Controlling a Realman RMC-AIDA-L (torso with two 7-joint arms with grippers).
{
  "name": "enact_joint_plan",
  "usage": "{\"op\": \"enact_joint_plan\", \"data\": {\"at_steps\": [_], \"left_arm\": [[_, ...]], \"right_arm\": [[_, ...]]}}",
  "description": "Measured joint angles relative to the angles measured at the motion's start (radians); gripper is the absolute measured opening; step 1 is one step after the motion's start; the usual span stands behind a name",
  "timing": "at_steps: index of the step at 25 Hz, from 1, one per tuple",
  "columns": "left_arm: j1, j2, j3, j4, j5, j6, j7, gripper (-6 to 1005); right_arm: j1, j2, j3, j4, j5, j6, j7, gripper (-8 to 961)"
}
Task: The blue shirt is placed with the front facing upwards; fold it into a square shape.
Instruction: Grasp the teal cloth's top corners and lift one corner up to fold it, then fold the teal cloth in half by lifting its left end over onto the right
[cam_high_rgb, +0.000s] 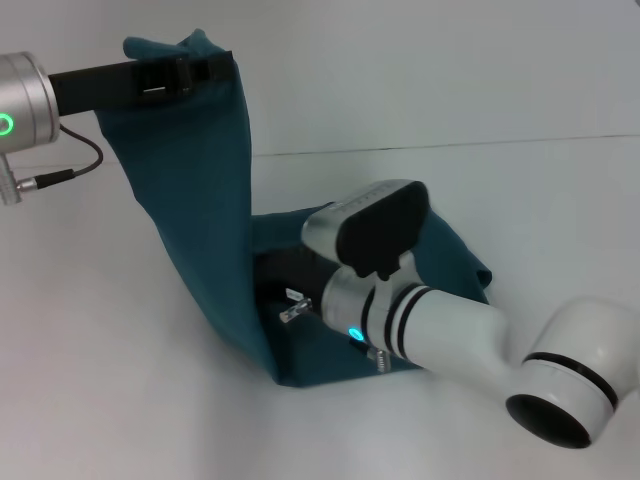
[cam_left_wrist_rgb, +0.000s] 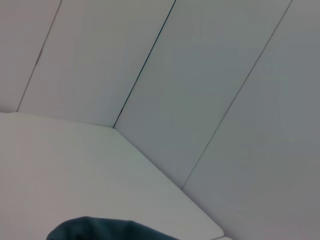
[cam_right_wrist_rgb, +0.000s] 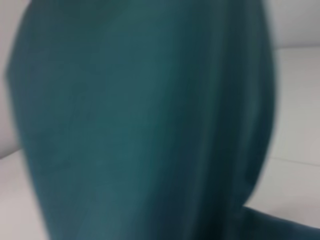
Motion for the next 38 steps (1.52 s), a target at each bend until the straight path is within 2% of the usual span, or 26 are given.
{"op": "enact_joint_plan", "data": {"at_steps": [14, 22, 26, 29, 32, 34, 38], "left_arm": [[-0.016, -0.002, 0.024, 0.018, -0.002, -0.030, 0.001, 56], [-0.019, -0.002, 0.038, 0.028, -0.018, -0.039, 0.008, 55], [-0.018, -0.002, 0.038, 0.031, -0.025, -0.040, 0.013, 56], [-0.019, -0.002, 0.038, 0.038, -0.025, -0.041, 0.020, 56], [-0.016, -0.002, 0.038, 0.038, -0.030, -0.042, 0.024, 56], [-0.013, -0.002, 0.038, 0.040, -0.036, -0.042, 0.027, 56], [-0.012, -0.002, 0.038, 0.056, -0.046, -0.040, 0.038, 56]], "right_arm": [[0.089, 0.003, -0.017, 0.029, -0.001, 0.021, 0.001, 29], [0.089, 0.002, -0.024, 0.049, -0.001, 0.038, 0.001, 29], [0.054, -0.011, -0.024, 0.073, -0.041, 0.026, 0.002, 29], [-0.005, -0.015, -0.002, 0.078, -0.083, -0.026, -0.002, 29], [-0.078, -0.016, 0.048, 0.065, -0.088, -0.124, -0.007, 29], [-0.152, -0.022, 0.117, 0.040, -0.088, -0.208, -0.008, 29], [-0.208, -0.030, 0.184, -0.004, -0.088, -0.254, -0.003, 29]]}}
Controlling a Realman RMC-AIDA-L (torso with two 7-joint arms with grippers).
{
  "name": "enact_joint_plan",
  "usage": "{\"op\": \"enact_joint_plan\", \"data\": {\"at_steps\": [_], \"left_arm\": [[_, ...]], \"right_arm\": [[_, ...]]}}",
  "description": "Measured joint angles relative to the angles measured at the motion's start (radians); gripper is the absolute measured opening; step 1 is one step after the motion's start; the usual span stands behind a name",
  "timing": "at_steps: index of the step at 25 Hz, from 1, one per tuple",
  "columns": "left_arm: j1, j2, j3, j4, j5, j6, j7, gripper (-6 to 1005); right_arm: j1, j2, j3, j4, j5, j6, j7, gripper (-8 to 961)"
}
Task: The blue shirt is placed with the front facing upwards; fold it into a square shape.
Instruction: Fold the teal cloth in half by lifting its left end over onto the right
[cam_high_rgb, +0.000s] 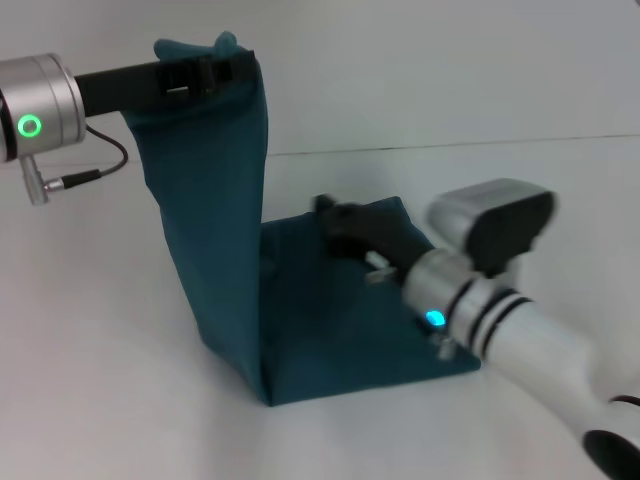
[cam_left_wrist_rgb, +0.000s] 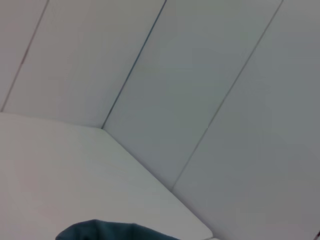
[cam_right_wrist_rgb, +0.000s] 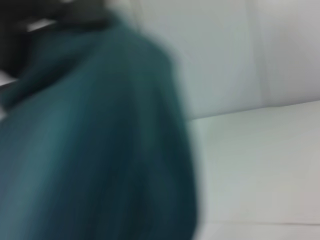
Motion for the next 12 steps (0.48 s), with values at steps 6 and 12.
{"op": "enact_joint_plan", "data": {"at_steps": [6, 12], "left_arm": [[0.003, -0.004, 0.052, 0.068, -0.072, -0.021, 0.057, 55], [0.001, -0.008, 0.132, 0.207, -0.191, -0.096, 0.168, 55]], "right_arm": [[-0.068, -0.011, 0.090, -0.133, 0.002, -0.120, 0.058, 29], [-0.074, -0.012, 0.133, -0.363, 0.004, -0.210, 0.242, 29]]}}
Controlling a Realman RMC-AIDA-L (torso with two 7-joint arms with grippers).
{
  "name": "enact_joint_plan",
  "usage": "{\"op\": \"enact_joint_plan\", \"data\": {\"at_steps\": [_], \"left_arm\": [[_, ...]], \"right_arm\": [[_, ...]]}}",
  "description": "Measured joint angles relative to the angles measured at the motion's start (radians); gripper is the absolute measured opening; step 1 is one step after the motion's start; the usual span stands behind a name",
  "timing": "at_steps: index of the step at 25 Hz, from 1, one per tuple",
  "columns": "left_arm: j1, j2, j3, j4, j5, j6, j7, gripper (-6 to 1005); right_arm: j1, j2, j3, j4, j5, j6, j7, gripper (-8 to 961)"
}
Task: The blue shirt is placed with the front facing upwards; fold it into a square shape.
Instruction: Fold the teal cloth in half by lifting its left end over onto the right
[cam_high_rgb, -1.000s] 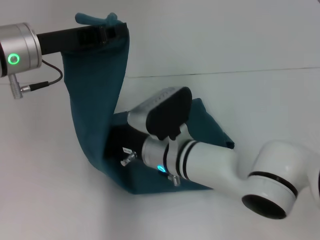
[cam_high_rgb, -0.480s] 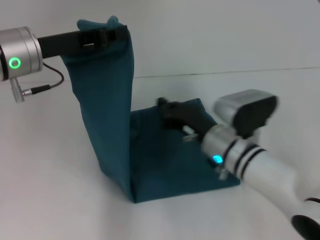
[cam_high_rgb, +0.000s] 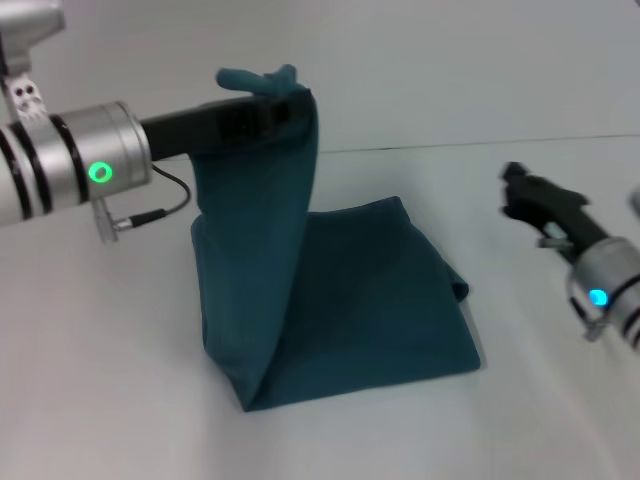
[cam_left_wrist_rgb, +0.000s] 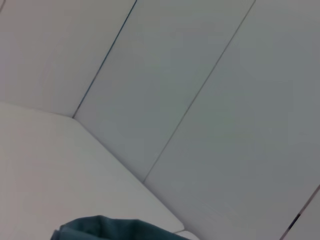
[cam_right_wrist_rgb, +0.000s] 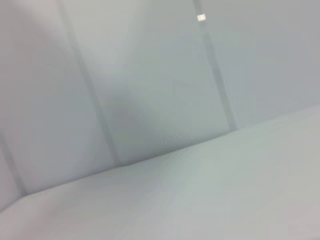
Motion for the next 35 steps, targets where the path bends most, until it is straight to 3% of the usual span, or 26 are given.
{"op": "enact_joint_plan", "data": {"at_steps": [8, 14, 24, 30, 35], "left_arm": [[-0.015, -0.004, 0.161, 0.147, -0.181, -0.138, 0.146, 55], [-0.060, -0.005, 0.325, 0.267, -0.323, -0.256, 0.225, 56], [-0.092, -0.005, 0.671, 0.322, -0.662, -0.414, 0.445, 63], [-0.089, -0.005, 0.740, 0.306, -0.719, -0.393, 0.475, 69], [-0.063, -0.005, 0.741, 0.280, -0.720, -0.375, 0.511, 207]], "right_arm": [[-0.006, -0.005, -0.006, -0.196, -0.003, -0.023, 0.174, 30], [-0.012, -0.005, -0.033, -0.219, -0.005, -0.021, 0.193, 32], [-0.009, -0.005, -0.059, -0.222, -0.006, -0.012, 0.202, 35], [-0.011, -0.005, -0.062, -0.223, -0.006, -0.012, 0.211, 37], [-0.017, -0.006, -0.067, -0.226, -0.005, -0.012, 0.212, 38]]}}
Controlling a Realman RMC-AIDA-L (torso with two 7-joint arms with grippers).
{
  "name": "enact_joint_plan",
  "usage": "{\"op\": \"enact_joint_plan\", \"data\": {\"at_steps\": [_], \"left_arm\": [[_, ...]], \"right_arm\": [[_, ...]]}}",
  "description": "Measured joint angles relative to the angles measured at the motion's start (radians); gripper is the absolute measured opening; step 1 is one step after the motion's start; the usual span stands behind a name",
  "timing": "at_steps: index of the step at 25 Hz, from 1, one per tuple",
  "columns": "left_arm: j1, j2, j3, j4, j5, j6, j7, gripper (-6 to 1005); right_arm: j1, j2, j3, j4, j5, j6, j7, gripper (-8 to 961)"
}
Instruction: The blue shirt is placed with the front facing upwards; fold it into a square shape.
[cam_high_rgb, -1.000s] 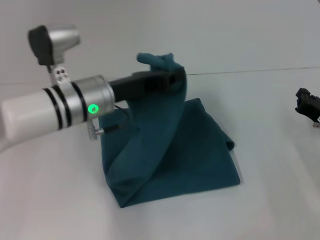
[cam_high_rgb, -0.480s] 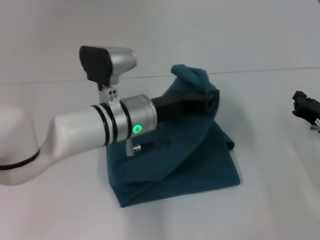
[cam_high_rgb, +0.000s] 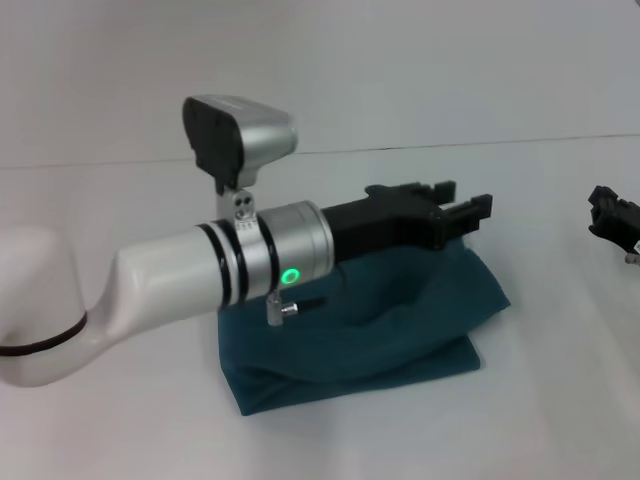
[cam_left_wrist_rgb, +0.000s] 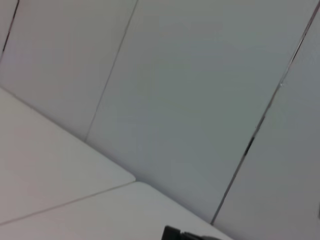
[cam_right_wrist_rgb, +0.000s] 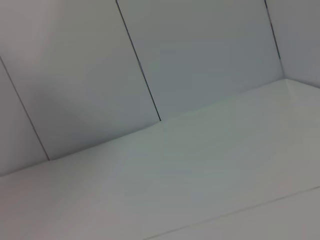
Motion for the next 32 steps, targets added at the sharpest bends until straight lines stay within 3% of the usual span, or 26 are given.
{"op": "enact_joint_plan", "data": {"at_steps": [6, 12, 14, 22, 25, 32], "left_arm": [[0.126, 0.000, -0.026, -0.108, -0.017, -0.010, 0.135, 459], [0.221, 0.000, -0.060, -0.122, -0.023, -0.005, 0.246, 689], [0.230, 0.000, -0.059, -0.117, -0.034, -0.024, 0.264, 818], [0.209, 0.000, -0.050, -0.095, -0.133, -0.098, 0.387, 814], [0.184, 0.001, -0.042, -0.082, -0.149, -0.145, 0.434, 812], [0.122, 0.000, 0.090, -0.049, -0.153, -0.252, 0.559, 812]], "right_arm": [[-0.008, -0.006, -0.020, -0.001, 0.000, -0.015, 0.002, 39], [-0.013, -0.013, -0.234, -0.111, -0.001, -0.175, 0.132, 38], [-0.014, -0.013, -0.309, -0.172, -0.001, -0.242, 0.217, 38], [-0.007, -0.014, -0.668, -0.460, 0.001, -0.307, 0.596, 38], [-0.007, -0.019, -0.704, -0.480, 0.005, -0.311, 0.645, 38], [-0.013, -0.017, -0.706, -0.471, 0.005, -0.312, 0.644, 37]]}}
